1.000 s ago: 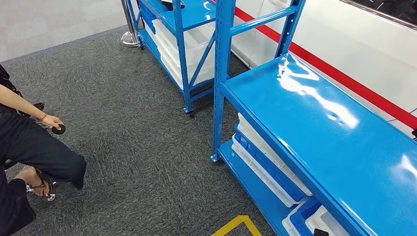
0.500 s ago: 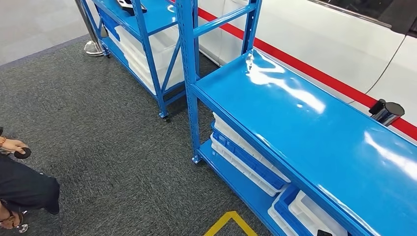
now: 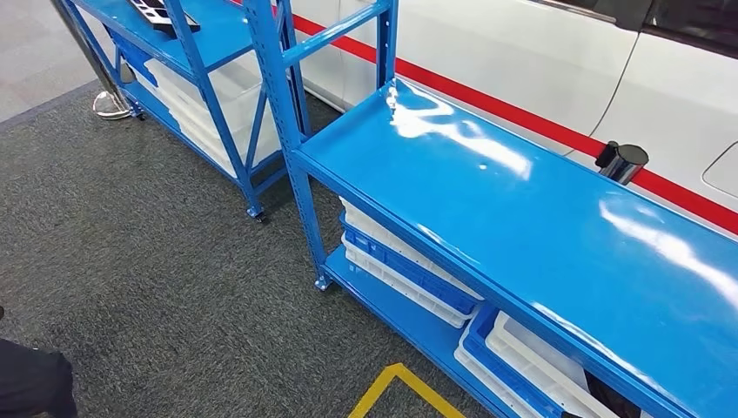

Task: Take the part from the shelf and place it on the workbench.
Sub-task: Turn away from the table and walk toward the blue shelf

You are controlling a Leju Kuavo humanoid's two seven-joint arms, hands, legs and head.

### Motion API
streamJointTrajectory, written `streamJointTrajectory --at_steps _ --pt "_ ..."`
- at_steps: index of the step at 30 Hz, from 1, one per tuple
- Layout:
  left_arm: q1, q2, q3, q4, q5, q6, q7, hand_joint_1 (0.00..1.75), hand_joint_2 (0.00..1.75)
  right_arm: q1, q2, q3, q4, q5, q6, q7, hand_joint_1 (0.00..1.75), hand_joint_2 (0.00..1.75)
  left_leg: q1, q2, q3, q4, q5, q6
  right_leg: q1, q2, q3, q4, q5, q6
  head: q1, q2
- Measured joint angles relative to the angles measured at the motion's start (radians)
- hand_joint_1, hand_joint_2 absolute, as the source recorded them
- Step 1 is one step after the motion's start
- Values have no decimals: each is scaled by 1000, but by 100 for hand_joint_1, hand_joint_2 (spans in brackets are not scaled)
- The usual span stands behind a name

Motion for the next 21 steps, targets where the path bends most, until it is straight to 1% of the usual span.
streamJointTrajectory --at_steps 1,2,3,4,5,6,7,8,9,10,11,12,13,14,15,16,17,18,19,20,21 --pt "-2 0 0 0 0 0 1 0 0 1 0 0 0 0 0 1 0 0 2 6 3 0 -2 -6 -1 10 0 -2 2 -8 0 0" --pt "-3 -1 0 0 -1 0 1 0 0 2 0 0 0 0 0 2 0 0 5 -2 3 7 -10 -12 -3 19 2 -4 4 -15 0 0" --pt "-4 -1 0 0 -1 0 2 0 0 2 -1 0 0 0 0 3 0 0 8 -20 -6 33 -29 -17 -7 28 5 -6 6 -22 -2 0" --pt "-3 -1 0 0 -1 0 2 0 0 1 -1 0 0 0 0 3 0 0 11 -44 -25 77 -58 -22 -10 37 8 -7 9 -28 -3 0" --pt "-2 -2 0 0 -1 0 3 0 0 1 -2 0 0 0 0 4 0 0 13 -69 -56 144 -94 -25 -10 46 8 -7 10 -31 -5 0" --pt "-1 -2 0 1 -1 0 3 0 0 0 -2 0 0 1 0 5 0 0 14 -84 -91 214 -125 -27 -8 56 7 -7 10 -33 -6 0" --pt "0 -2 0 1 -1 0 4 0 0 0 -2 0 0 2 0 9 0 0 14 -90 -119 266 -140 -28 -7 68 7 -7 10 -34 -6 0" --pt "1 -1 0 1 -2 0 6 0 0 0 -2 0 0 6 0 18 0 0 14 -94 -136 289 -136 -27 -5 80 8 -6 10 -34 -6 0" --pt "2 -1 0 1 -3 0 8 0 0 1 -1 0 0 13 1 31 0 0 14 -96 -130 266 -110 -24 -4 92 9 -6 10 -34 -6 0" --pt "2 -1 0 1 -5 -1 10 0 0 2 1 2 0 21 5 46 0 0 14 -103 -108 211 -71 -20 -3 104 11 -6 10 -33 -6 0" --pt "2 -1 0 1 -7 -1 13 0 0 3 3 4 0 34 14 63 0 0 14 -119 -78 140 -30 -16 -3 115 13 -6 10 -33 -6 0" --pt "2 0 0 1 -10 -1 17 0 0 3 7 8 0 51 31 83 0 0 14 -136 -50 76 -2 -12 0 126 13 -5 9 -32 -6 0" --pt "2 0 0 1 -13 -1 20 0 0 3 11 16 1 71 53 101 0 0 13 -148 -32 33 12 -9 2 134 11 -4 9 -29 -5 0" --pt "2 1 0 1 -15 -1 23 0 0 5 15 26 1 91 77 120 0 0 11 -155 -23 13 16 -6 2 143 8 -4 10 -26 -5 0" --pt "1 1 -1 1 -18 -1 25 0 0 7 21 37 1 110 99 135 0 0 8 -150 -22 8 14 -2 3 151 4 -5 12 -21 -5 0" --pt "0 1 -1 1 -21 -1 27 0 0 10 26 49 2 126 117 145 0 0 7 -140 -21 4 18 3 1 157 -1 -5 13 -15 -5 0" --pt "-1 1 -1 1 -24 -1 28 0 0 14 33 60 2 142 136 151 0 0 7 -131 -19 -1 22 10 1 150 -7 2 10 -11 -5 0" --pt "-1 1 -1 1 -27 -1 28 0 0 17 38 70 3 157 151 153 0 0 9 -123 -18 -7 26 17 2 135 -16 15 2 -9 -4 0" --pt "-2 1 -1 1 -30 -1 29 0 0 19 42 80 4 171 168 153 0 0 11 -115 -17 -12 29 22 4 115 -28 37 -11 -9 -3 0" --pt "-1 1 -1 1 -34 -2 29 0 0 19 45 91 4 183 185 148 0 0 10 -107 -16 -14 30 26 3 91 -47 76 -32 -12 -2 0" --pt "0 2 -1 1 -37 -2 31 0 0 19 47 102 4 193 201 140 0 0 9 -99 -17 -14 31 28 2 78 -73 129 -58 -15 -1 0"
